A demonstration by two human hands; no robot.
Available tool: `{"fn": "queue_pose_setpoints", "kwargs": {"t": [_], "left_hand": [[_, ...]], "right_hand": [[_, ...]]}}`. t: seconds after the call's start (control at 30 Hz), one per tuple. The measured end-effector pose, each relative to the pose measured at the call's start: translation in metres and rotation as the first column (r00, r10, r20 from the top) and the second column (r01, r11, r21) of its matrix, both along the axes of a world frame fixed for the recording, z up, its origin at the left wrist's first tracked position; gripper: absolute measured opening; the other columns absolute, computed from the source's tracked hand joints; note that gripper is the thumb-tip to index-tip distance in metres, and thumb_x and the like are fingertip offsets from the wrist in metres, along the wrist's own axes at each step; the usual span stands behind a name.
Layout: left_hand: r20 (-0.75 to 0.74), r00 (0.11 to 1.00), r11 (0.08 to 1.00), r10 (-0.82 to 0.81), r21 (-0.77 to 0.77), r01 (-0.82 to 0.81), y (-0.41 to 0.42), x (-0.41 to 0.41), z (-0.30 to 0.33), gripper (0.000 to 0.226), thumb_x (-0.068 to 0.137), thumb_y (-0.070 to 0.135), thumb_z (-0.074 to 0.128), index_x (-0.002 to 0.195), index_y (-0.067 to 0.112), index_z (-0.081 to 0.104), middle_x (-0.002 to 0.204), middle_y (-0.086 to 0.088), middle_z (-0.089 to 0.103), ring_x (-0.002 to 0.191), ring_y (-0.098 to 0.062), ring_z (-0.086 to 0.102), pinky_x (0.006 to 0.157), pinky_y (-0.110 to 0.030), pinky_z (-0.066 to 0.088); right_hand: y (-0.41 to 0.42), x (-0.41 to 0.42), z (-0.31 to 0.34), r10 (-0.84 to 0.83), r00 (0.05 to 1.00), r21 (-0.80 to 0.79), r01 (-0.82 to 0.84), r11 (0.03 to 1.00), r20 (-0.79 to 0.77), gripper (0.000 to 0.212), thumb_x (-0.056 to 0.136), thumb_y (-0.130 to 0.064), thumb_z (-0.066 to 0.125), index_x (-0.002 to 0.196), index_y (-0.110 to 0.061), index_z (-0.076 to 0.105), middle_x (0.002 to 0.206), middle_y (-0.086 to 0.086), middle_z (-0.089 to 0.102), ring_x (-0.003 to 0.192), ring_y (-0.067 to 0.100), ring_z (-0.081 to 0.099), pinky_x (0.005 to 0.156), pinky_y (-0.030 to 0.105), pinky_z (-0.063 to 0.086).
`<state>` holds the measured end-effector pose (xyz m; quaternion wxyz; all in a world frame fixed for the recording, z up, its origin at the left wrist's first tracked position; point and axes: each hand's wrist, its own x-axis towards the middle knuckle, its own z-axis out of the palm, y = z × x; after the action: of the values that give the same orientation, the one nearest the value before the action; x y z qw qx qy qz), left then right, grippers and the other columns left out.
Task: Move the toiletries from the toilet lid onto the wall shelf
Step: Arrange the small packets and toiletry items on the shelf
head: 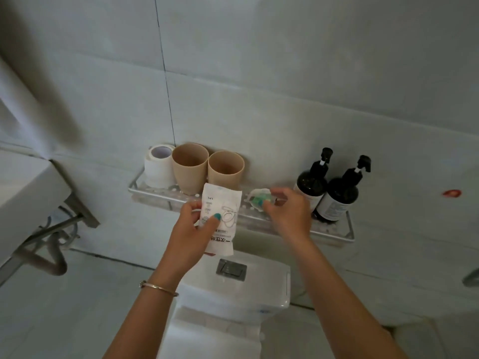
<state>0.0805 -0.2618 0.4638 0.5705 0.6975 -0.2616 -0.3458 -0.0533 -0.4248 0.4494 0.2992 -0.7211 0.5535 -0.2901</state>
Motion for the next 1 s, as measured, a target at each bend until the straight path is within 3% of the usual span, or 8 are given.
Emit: {"fn": "queue_pose_setpoints", "kwargs": {"t": [0.07,0.17,0.43,0.63,0.77,0.9,1.0], "left_hand": [[-0.02,1.0,1.0,-0.017,-0.012,0.017,0.001,0.002,-0.003,0.033,0.09,0.023,0.062,0.116,0.026,0.043,0.117,0.004,0.063,0.091,-0.015,0.067,0.05,-0.028,0.055],[-0.021,0.999,0.999,-0.036,-0.012,0.036,0.002,0.004,-0.007,0.034,0.089,0.022,0.063,0.117,0.025,0.043,0.116,0.006,0.064,0.091,-0.017,0.068,0.049,-0.029,0.055],[-0.039,0.997,0.998,-0.062,-0.008,0.062,0.0,0.01,-0.011,0.035,0.088,0.023,0.064,0.117,0.025,0.045,0.115,0.005,0.064,0.092,-0.017,0.067,0.05,-0.031,0.056],[0.026,0.992,0.992,-0.123,-0.021,0.124,0.0,0.013,-0.005,0.036,0.086,0.025,0.066,0.117,0.03,0.048,0.115,0.008,0.065,0.095,-0.015,0.066,0.057,-0.029,0.058],[0.094,0.979,0.983,-0.179,-0.03,0.182,-0.006,0.011,0.005,0.038,0.085,0.028,0.065,0.117,0.033,0.046,0.12,0.008,0.062,0.102,-0.018,0.064,0.07,-0.025,0.057],[0.12,0.961,0.96,-0.25,-0.098,0.263,-0.022,-0.002,0.017,0.037,0.087,0.025,0.064,0.116,0.032,0.042,0.125,0.009,0.059,0.108,-0.017,0.062,0.075,-0.027,0.059],[0.108,0.948,0.937,-0.298,-0.158,0.312,-0.038,-0.022,0.024,0.035,0.088,0.02,0.063,0.111,0.032,0.04,0.119,0.014,0.055,0.1,-0.008,0.061,0.066,-0.016,0.055]], "right_hand": [[0.0,0.002,-0.002,-0.029,0.989,0.001,0.029,1.0,-0.147,0.035,0.078,-0.036,0.072,0.112,-0.036,0.064,0.109,-0.015,0.068,0.095,0.013,0.064,0.08,0.036,0.053],[-0.002,0.003,0.0,-0.032,0.969,0.065,0.049,0.997,-0.246,0.035,0.08,-0.04,0.068,0.115,-0.038,0.063,0.114,-0.013,0.066,0.102,0.018,0.063,0.079,0.033,0.047],[0.0,0.002,0.006,-0.04,0.969,0.079,0.061,0.995,-0.245,0.04,0.078,-0.038,0.071,0.117,-0.041,0.063,0.121,-0.016,0.063,0.108,0.015,0.06,0.077,0.031,0.042],[0.006,-0.009,0.008,0.037,0.999,0.039,-0.037,0.999,0.001,0.025,0.078,-0.028,0.075,0.101,-0.034,0.07,0.098,-0.01,0.067,0.083,0.007,0.062,0.074,0.033,0.054],[0.023,-0.024,0.024,0.131,0.946,0.018,-0.143,0.99,0.298,0.013,0.087,-0.018,0.068,0.093,-0.03,0.07,0.09,-0.013,0.07,0.083,0.002,0.063,0.073,0.021,0.051],[0.041,-0.039,0.04,0.245,0.837,0.121,-0.343,0.931,0.489,0.025,0.086,-0.015,0.067,0.106,-0.031,0.064,0.099,-0.003,0.072,0.081,0.008,0.07,0.063,0.021,0.055],[0.045,-0.051,0.042,0.255,0.831,0.126,-0.359,0.925,0.495,0.056,0.078,-0.008,0.075,0.124,-0.028,0.052,0.101,0.003,0.072,0.081,0.014,0.072,0.06,0.02,0.054]]}}
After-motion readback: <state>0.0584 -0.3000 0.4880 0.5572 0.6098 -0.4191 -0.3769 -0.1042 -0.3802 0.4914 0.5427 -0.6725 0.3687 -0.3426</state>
